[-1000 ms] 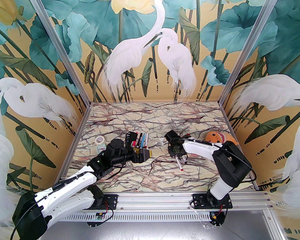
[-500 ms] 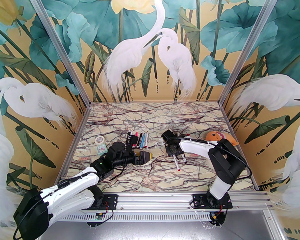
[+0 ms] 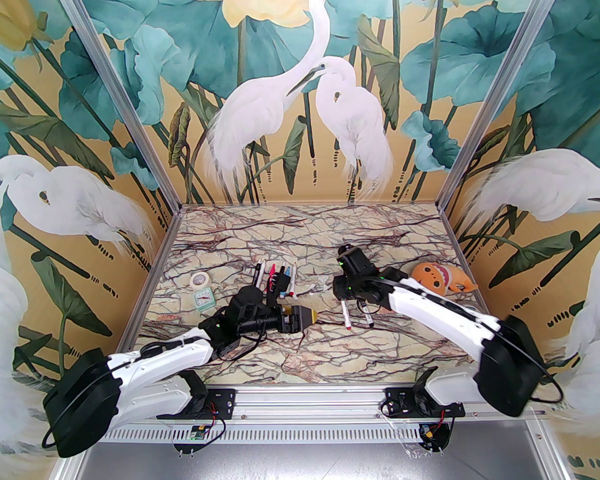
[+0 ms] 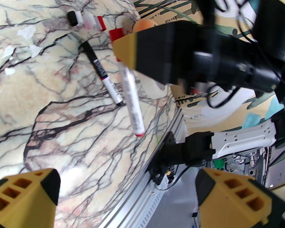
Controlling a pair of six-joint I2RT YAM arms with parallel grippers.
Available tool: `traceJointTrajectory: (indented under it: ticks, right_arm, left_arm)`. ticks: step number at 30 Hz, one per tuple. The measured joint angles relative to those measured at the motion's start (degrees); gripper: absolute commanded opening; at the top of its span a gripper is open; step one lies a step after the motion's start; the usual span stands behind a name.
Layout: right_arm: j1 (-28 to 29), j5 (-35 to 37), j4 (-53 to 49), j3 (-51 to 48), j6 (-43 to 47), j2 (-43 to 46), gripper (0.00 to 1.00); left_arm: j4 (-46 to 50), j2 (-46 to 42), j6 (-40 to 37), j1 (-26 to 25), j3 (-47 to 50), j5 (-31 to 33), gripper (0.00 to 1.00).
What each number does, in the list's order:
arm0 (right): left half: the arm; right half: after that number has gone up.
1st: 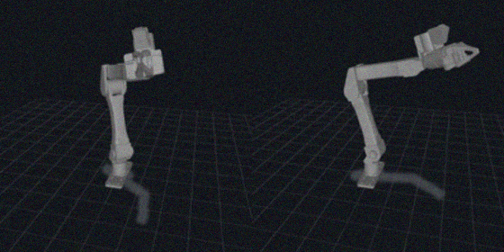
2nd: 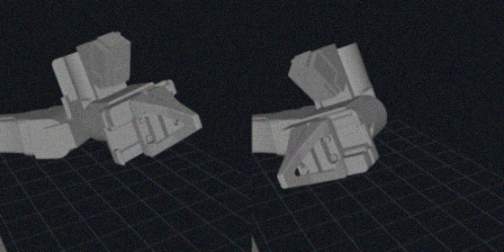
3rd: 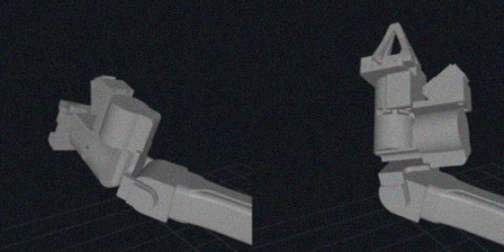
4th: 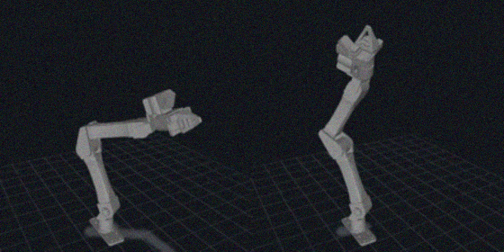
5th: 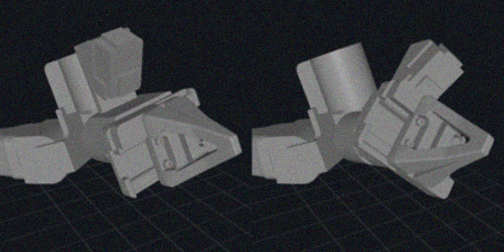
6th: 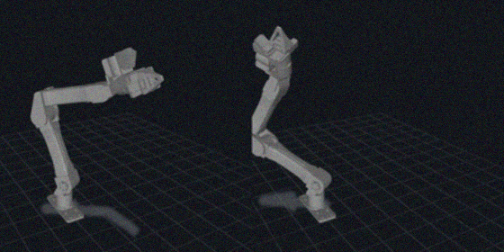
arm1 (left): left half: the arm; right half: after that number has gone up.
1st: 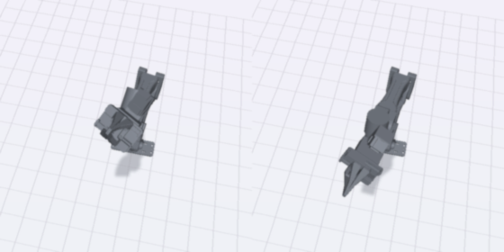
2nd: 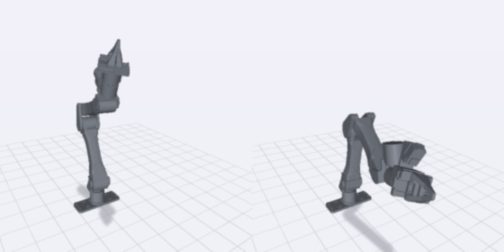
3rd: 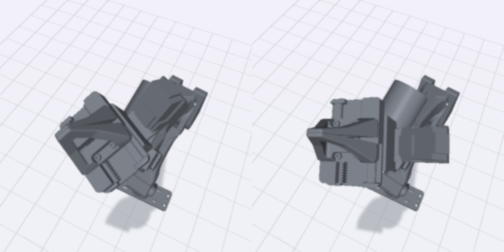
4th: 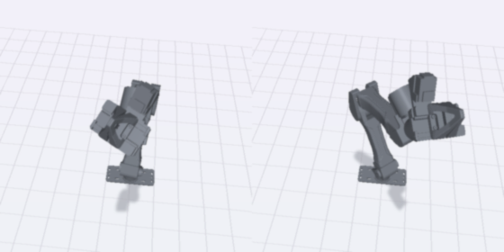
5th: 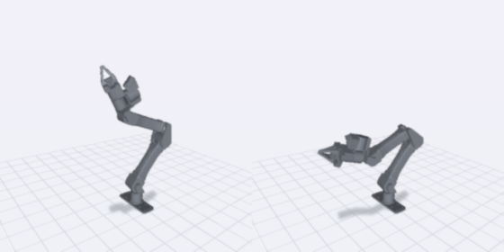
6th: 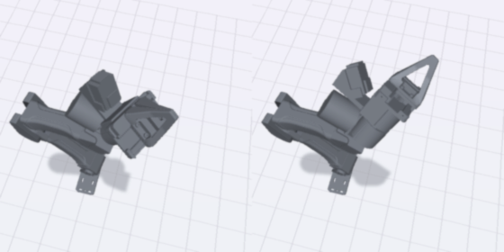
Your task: Open the pen caps
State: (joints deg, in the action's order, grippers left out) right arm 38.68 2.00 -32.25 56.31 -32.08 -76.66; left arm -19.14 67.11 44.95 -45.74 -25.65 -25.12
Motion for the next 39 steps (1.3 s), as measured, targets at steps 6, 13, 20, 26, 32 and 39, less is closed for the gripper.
traceJointTrajectory:
  ticks: [6,13,20,26,32,39]
  right_arm:
    - [0.0,-6.9,3.1,-0.1,-4.3,4.2,0.23]
    - [0.0,-13.3,11.5,-3.0,-11.0,8.2,0.24]
    - [0.4,-15.8,20.5,-7.4,-16.5,11.7,0.24]
    - [1.1,-16.9,26.4,-9.9,-19.3,13.5,0.24]
    - [2.2,-17.1,30.8,-11.9,-20.9,14.9,0.24]
    - [3.0,-17.3,34.7,-14.2,-22.4,15.6,0.24]
  left_arm:
    - [-5.7,3.4,3.0,-1.6,-0.4,-0.2,0.95]
    - [-12.0,3.4,6.0,-2.0,-1.2,-0.2,0.74]
    - [-14.3,3.4,8.0,-2.0,-2.3,-0.4,0.70]
    - [-14.9,3.4,9.3,-2.0,-4.1,-1.6,0.65]
    - [-15.0,4.3,10.7,-2.3,-5.5,-2.3,0.56]
    - [-14.8,4.3,11.5,-2.3,-5.8,-2.3,0.48]
